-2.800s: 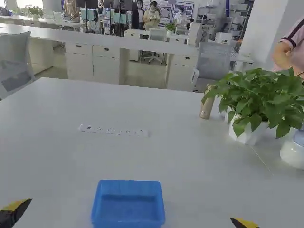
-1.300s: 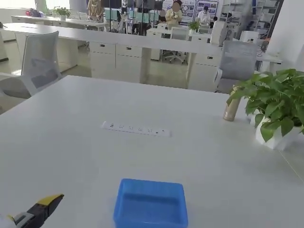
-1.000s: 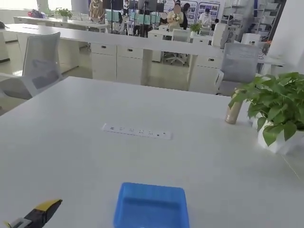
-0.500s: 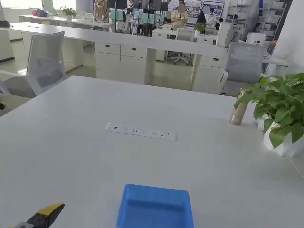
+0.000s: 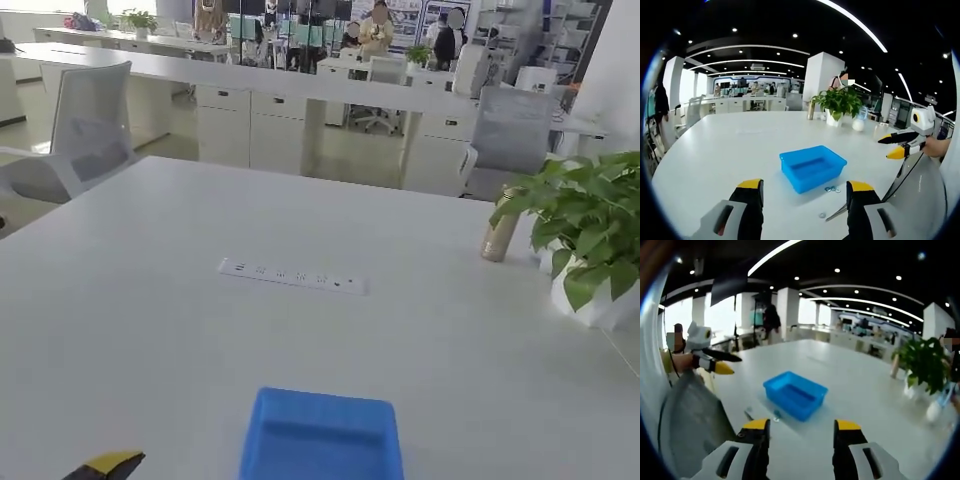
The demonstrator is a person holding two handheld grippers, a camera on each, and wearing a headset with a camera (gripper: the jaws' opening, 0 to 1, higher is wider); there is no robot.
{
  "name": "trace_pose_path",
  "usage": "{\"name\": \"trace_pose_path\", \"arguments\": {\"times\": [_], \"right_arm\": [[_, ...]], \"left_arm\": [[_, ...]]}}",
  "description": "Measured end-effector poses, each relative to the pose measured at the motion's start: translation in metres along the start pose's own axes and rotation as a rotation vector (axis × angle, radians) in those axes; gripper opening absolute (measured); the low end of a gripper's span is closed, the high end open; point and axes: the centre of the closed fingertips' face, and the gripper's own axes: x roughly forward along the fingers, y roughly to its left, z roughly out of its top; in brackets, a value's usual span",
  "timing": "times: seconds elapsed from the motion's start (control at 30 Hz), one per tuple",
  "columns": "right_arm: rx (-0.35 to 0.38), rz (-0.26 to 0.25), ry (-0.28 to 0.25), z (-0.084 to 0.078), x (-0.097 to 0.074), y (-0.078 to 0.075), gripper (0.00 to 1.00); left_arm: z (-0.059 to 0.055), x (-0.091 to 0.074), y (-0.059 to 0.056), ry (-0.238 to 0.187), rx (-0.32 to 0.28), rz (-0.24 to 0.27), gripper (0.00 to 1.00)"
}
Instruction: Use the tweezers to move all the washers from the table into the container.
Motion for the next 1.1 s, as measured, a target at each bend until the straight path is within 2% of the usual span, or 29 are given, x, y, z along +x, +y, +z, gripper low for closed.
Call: {"name": "trace_pose_path", "arguments": {"times": [0.1, 0.27, 0.4, 0.47, 0.53, 0.63, 0.73, 0.8, 0.87, 1.0, 1.1], "right_arm": [[0.008, 0.042, 0.005, 0.0, 0.005, 0.008, 0.42], [0.001, 0.105, 0.023, -0.001, 0.014, 0.022, 0.35], [-0.022, 0.144, 0.032, -0.001, 0.02, 0.034, 0.31], [-0.032, 0.159, 0.034, -0.002, 0.024, 0.039, 0.29], [-0.037, 0.179, 0.043, -0.006, 0.029, 0.044, 0.27], [-0.053, 0.214, 0.066, -0.009, 0.036, 0.052, 0.27], [-0.074, 0.25, 0.078, -0.01, 0.042, 0.06, 0.26], [-0.091, 0.269, 0.088, -0.011, 0.047, 0.064, 0.25], [-0.101, 0.287, 0.101, -0.013, 0.053, 0.067, 0.25], [-0.113, 0.319, 0.127, -0.016, 0.064, 0.074, 0.25], [-0.13, 0.33, 0.153, -0.021, 0.071, 0.077, 0.24]], "left_arm": [[-0.006, 0.003, -0.01, 0.047, 0.011, -0.058, 0.62], [-0.02, 0.005, -0.021, 0.131, 0.057, -0.111, 0.54], [-0.028, 0.007, -0.033, 0.181, 0.072, -0.179, 0.47], [-0.031, 0.008, -0.035, 0.195, 0.086, -0.188, 0.44], [-0.038, 0.009, -0.041, 0.238, 0.095, -0.224, 0.43], [-0.042, 0.012, -0.042, 0.271, 0.137, -0.241, 0.42], [-0.042, 0.016, -0.04, 0.278, 0.136, -0.252, 0.38], [-0.042, 0.018, -0.04, 0.284, 0.116, -0.269, 0.37], [-0.047, 0.021, -0.041, 0.314, 0.118, -0.296, 0.37], [-0.062, 0.025, -0.041, 0.396, 0.204, -0.34, 0.34], [-0.074, 0.026, -0.043, 0.446, 0.21, -0.366, 0.37]]}}
